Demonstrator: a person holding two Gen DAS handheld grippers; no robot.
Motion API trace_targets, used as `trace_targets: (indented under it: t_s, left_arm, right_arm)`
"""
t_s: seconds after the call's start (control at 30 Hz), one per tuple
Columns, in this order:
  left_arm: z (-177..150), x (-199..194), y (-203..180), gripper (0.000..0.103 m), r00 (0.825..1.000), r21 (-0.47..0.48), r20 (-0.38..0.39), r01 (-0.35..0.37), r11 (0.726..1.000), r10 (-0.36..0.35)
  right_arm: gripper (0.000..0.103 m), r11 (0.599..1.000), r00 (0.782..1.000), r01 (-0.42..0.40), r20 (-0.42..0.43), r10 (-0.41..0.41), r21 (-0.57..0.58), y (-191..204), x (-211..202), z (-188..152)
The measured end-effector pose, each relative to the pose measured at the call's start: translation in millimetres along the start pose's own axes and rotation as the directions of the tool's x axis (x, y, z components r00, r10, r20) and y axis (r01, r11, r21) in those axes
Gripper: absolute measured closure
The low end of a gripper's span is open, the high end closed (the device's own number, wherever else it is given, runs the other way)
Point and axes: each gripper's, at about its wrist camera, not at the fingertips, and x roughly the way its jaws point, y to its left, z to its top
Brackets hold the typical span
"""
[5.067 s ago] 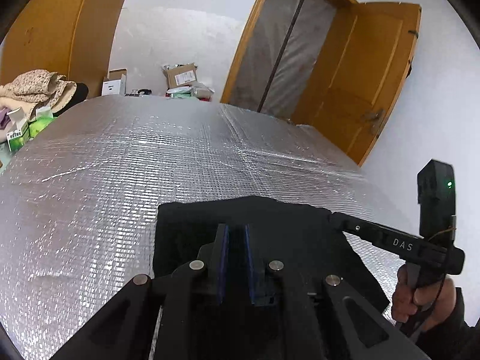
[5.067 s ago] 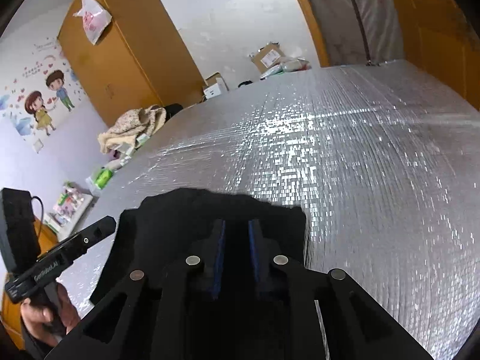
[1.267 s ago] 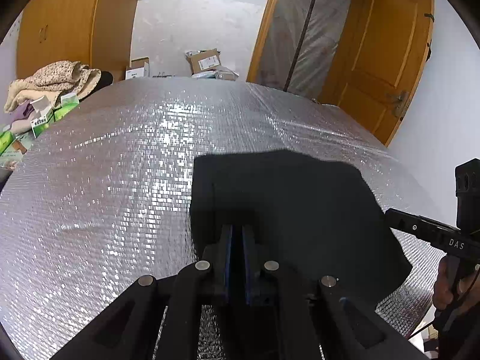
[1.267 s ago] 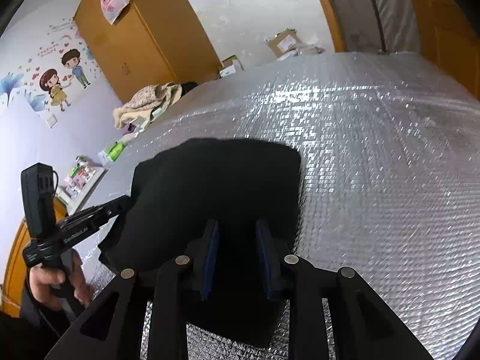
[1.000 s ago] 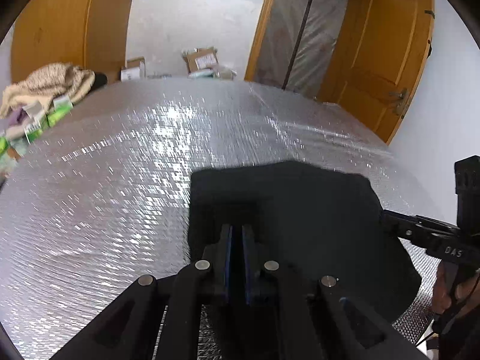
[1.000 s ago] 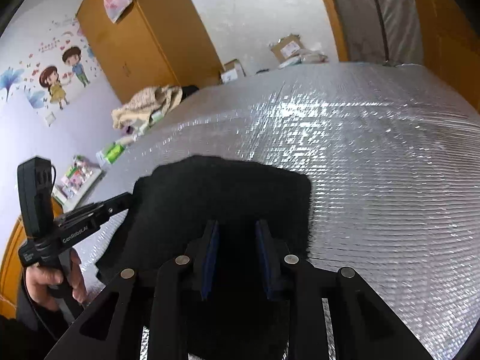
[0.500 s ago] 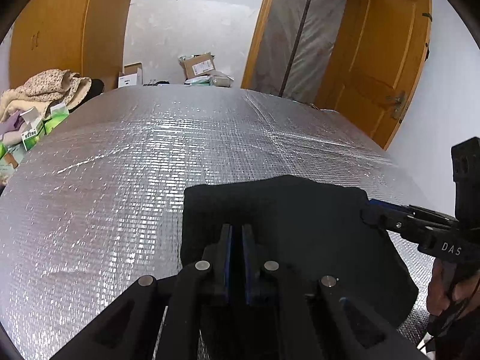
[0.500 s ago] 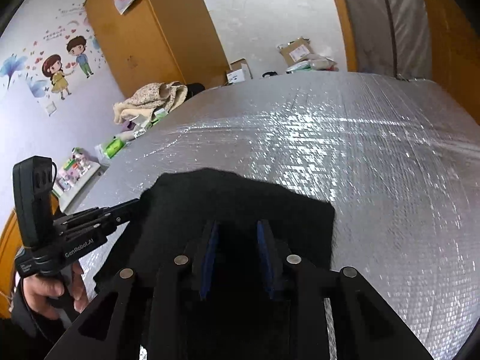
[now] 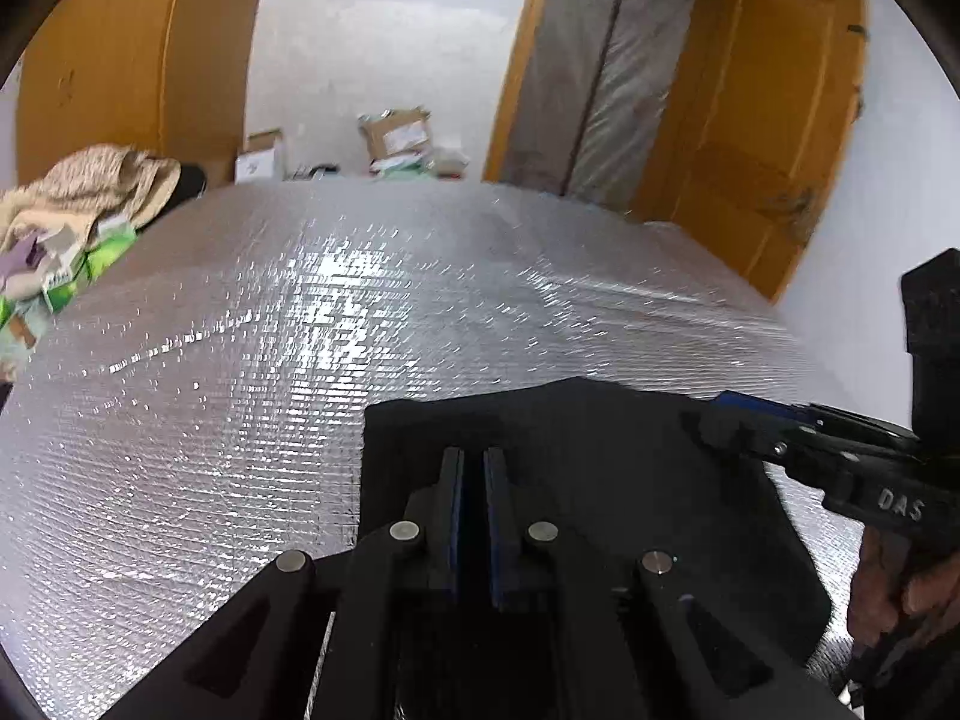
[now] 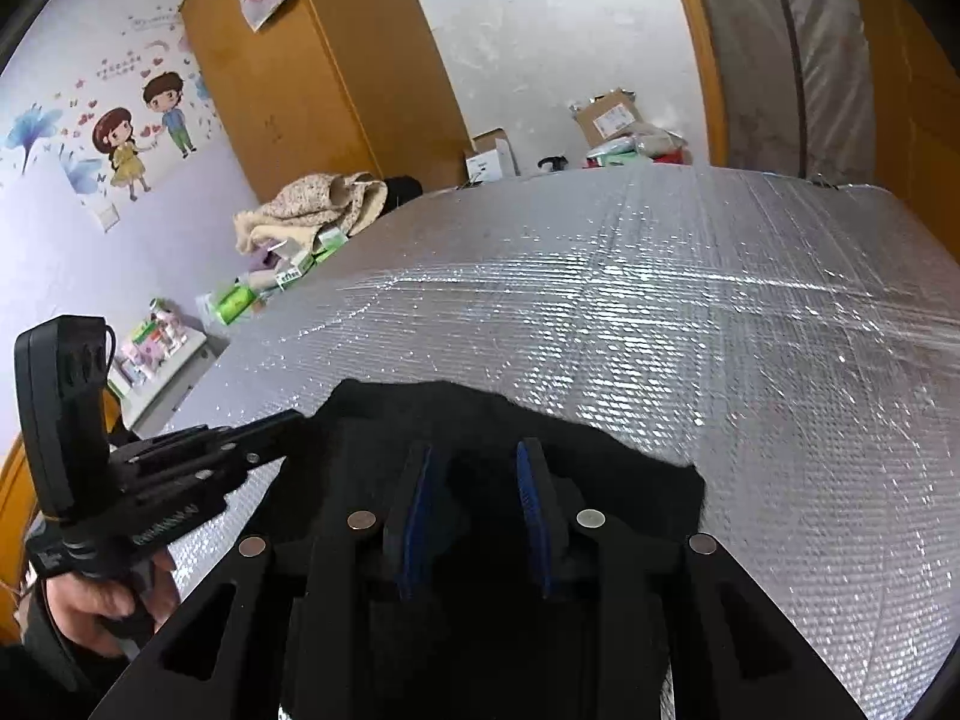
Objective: Fold clothes
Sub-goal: 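Press both open tools down on the folded black sweatshirt to flatten it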
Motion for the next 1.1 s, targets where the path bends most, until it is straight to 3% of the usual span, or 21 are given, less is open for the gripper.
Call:
trace_targets:
  t_s: [0.13, 0.33, 0.53, 0.67, 0.9, 1.1]
  left_arm:
    - [-2.9, 7.9, -1.6, 0.097, 1.0, 0.013, -0.005, -0.011, 1.0, 0.011]
    - [-4.5, 9.8, -4.5, 0.097, 1.0, 0.028, -0.011, -0.029, 0.999, 0.03]
    - [-5.1, 8.4, 4.8, 0.098, 1.0, 0.002, -0.009, 0.007, 1.0, -0.007]
    - [-4.6, 5.4, 9.5, 0.098, 1.0, -0.02, -0.001, 0.03, 0.999, -0.03]
    - [-11.2, -10.6, 0.9, 0.098, 1.0, -0.002, 0.01, -0.011, 1.0, 0.011]
    - [-21.1, -27.0, -3.2, 0.098, 1.0, -0.005, 0.02, -0.022, 1.0, 0.022]
  right_arm:
    - [0.075, 0.999, 0.998, 0.043, -0.053, -0.043, -0.01, 1.6, 23.3, 4.8]
    - [0.075, 0.996, 0.996, 0.082, -0.041, -0.084, -0.041, 3.8, 29.3, 0.8]
    - [0.074, 0.999, 0.999, 0.034, -0.009, -0.034, -0.007, -4.1, 27.2, -3.4]
    - [0.075, 0.999, 1.0, 0.021, -0.003, -0.021, 0.027, -2.3, 9.0, -6.0]
    - [0.074, 0.999, 0.999, 0.028, 0.015, -0.028, -0.019, 1.5, -27.8, -37.0]
    - [0.074, 0.998, 0.998, 0.052, 0.017, -0.053, 0.021, -9.3, -41.4, -54.6]
